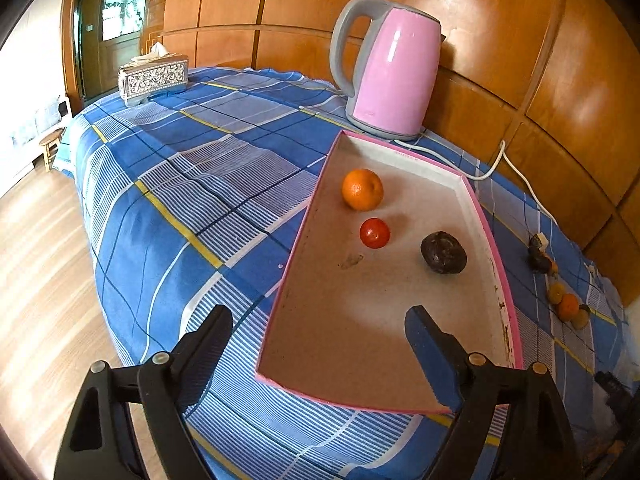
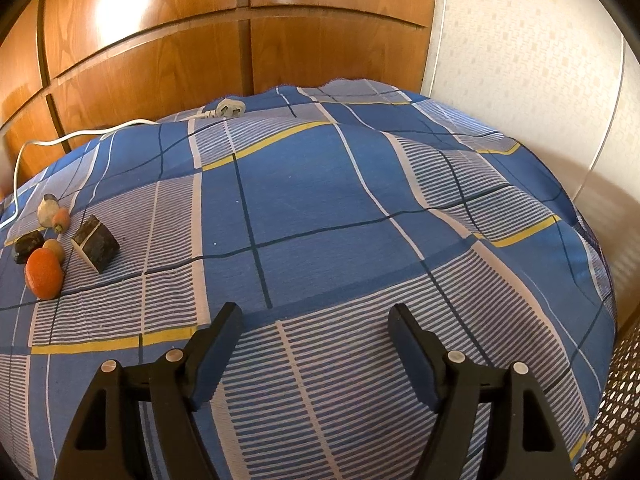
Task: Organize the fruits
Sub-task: 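Withdraw the left tool from the tray, then move the right tool toward the cut beige cylindrical piece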
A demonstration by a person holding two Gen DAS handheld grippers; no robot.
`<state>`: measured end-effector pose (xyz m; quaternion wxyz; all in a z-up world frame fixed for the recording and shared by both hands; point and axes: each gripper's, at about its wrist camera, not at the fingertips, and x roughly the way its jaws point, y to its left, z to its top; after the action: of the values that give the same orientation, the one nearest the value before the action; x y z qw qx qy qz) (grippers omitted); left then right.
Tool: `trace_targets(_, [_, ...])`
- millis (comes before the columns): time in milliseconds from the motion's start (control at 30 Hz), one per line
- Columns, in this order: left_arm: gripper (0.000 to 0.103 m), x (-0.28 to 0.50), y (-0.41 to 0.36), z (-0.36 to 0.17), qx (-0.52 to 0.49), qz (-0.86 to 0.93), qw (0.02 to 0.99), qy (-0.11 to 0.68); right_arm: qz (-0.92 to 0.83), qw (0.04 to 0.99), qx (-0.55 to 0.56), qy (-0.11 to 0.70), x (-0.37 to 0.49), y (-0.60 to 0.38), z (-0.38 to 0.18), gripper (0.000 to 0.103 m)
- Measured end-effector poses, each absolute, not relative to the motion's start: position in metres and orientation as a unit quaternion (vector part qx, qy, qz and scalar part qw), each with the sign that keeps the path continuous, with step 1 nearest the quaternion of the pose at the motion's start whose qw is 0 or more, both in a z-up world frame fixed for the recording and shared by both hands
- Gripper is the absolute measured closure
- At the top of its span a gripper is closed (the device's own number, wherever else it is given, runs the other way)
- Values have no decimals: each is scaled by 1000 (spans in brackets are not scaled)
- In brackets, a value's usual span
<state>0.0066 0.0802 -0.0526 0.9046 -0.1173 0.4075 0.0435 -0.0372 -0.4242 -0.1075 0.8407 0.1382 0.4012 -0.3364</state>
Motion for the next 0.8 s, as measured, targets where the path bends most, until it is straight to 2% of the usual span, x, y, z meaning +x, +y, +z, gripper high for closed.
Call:
trace_targets(500, [14,7,81,-54,-121,38,903,410,-190,886,120,405,10,-368,-72,29])
trace_targets(800, [14,6,90,-50,-134,47,902,407,-162,895,109,402,42,-358,-55,29])
